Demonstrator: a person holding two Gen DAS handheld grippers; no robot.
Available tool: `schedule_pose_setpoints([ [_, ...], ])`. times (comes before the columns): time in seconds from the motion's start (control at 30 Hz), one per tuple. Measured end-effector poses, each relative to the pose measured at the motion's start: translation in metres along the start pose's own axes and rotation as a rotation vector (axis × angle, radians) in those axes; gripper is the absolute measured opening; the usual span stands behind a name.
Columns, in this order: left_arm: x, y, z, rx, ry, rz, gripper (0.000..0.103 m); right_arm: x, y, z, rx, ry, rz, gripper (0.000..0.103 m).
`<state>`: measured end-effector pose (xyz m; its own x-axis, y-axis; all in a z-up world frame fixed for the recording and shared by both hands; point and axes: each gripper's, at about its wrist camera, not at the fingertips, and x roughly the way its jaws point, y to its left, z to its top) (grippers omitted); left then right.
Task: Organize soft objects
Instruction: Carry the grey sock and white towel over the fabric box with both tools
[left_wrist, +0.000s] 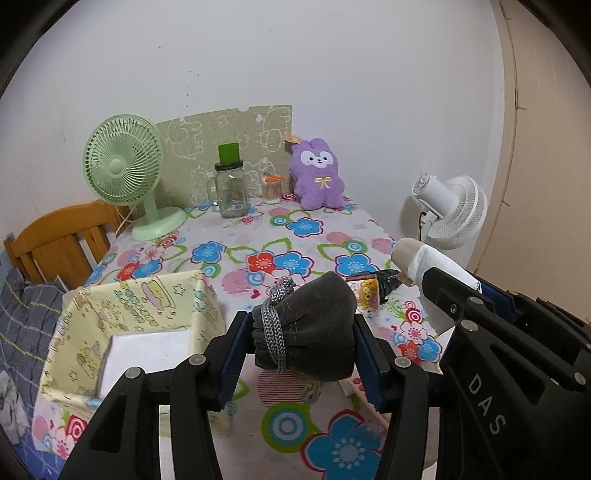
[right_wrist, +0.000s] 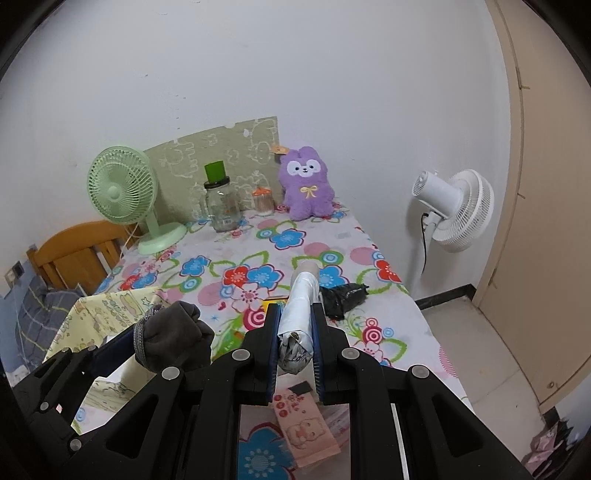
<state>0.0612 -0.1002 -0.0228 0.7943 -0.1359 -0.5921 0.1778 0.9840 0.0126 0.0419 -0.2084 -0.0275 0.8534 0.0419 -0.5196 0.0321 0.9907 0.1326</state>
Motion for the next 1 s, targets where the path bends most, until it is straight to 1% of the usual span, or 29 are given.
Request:
schedule_pose_setpoints([
  [0.1, -0.003, 0.005, 0.002, 0.012, 0.000, 0.009, 0.056, -0.001, 0.010, 0.003, -0.015, 0.005, -0.001, 0.018],
  [0.43, -0.006, 0.034, 0.008, 0.003, 0.014, 0.017, 0.056, 0.004, 0.042, 0.012, -0.059, 0.046, 0.027, 0.018],
  [0.67, -0.011, 0.059, 0.013, -0.018, 0.012, 0.024, 0.055, 0.008, 0.068, 0.021, -0.093, 0.054, 0.072, 0.018],
  [1.0, -0.004, 0.094, 0.013, -0.036, 0.049, 0.028, 0.055, 0.025, 0.105, 0.024, -0.119, 0.096, 0.147, 0.018],
])
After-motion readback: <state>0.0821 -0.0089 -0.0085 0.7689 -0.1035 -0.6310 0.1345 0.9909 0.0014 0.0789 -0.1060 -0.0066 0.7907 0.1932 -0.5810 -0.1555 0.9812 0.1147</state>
